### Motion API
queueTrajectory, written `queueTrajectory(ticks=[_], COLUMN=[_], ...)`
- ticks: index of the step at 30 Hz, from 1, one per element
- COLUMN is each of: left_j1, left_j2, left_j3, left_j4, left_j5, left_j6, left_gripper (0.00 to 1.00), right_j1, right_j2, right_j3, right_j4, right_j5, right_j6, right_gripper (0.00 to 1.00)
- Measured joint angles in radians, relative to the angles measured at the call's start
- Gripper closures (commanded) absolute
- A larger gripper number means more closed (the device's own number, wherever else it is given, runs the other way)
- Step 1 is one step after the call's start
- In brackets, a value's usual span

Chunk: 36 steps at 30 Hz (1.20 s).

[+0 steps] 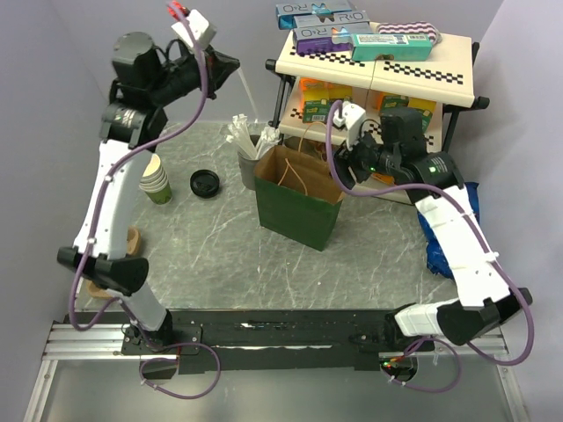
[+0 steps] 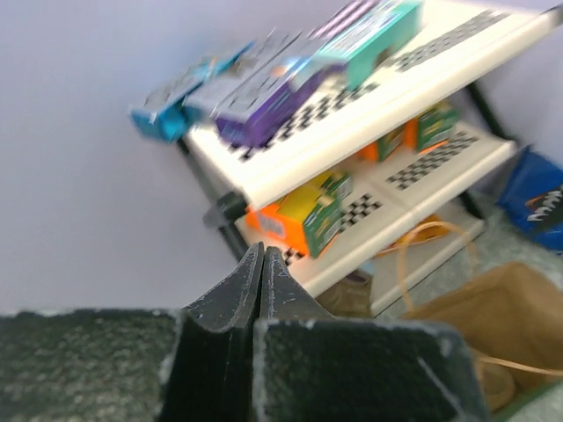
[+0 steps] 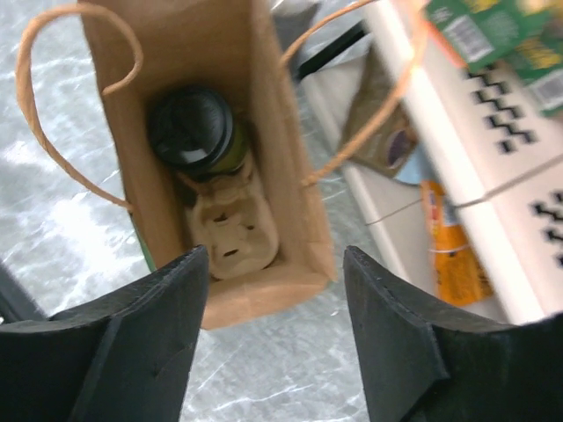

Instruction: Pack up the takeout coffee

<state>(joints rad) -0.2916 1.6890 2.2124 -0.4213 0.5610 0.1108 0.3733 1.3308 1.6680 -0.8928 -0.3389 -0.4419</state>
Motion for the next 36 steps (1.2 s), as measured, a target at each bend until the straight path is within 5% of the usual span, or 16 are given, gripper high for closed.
queueTrajectory(ticks=[14,29,33,36], left_j1=[-0.084,-0.321,-0.36,-0.404], left_j2=[-0.218,-0.034,-0.033,-0.027], left_j3=[-0.215,-0.266,-0.266,-0.266], left_j4=[0.056,0.007,-0.006,-0.013], left_j5=[0.251,0.204,0.177,0.164], left_j6=[-0.074,-0.016,0.018,0.03], left_gripper=[0.99,0.99,0.35,0.14], right_j1=[-0.016,-0.036,-0.039,-0.04], right_j2=[-0.241,-0.349,-0.394,-0.409], right_j3=[-0.055,-0.172,-0.201,-0.223], right_j4=[0.171,0.171,0.169,0.164], right_j5=[0.185,0.199,0.183,0.164], right_j6=[0.123,0.14,0.139,0.142], right_gripper=[0.24,0.23,0.19,0.15])
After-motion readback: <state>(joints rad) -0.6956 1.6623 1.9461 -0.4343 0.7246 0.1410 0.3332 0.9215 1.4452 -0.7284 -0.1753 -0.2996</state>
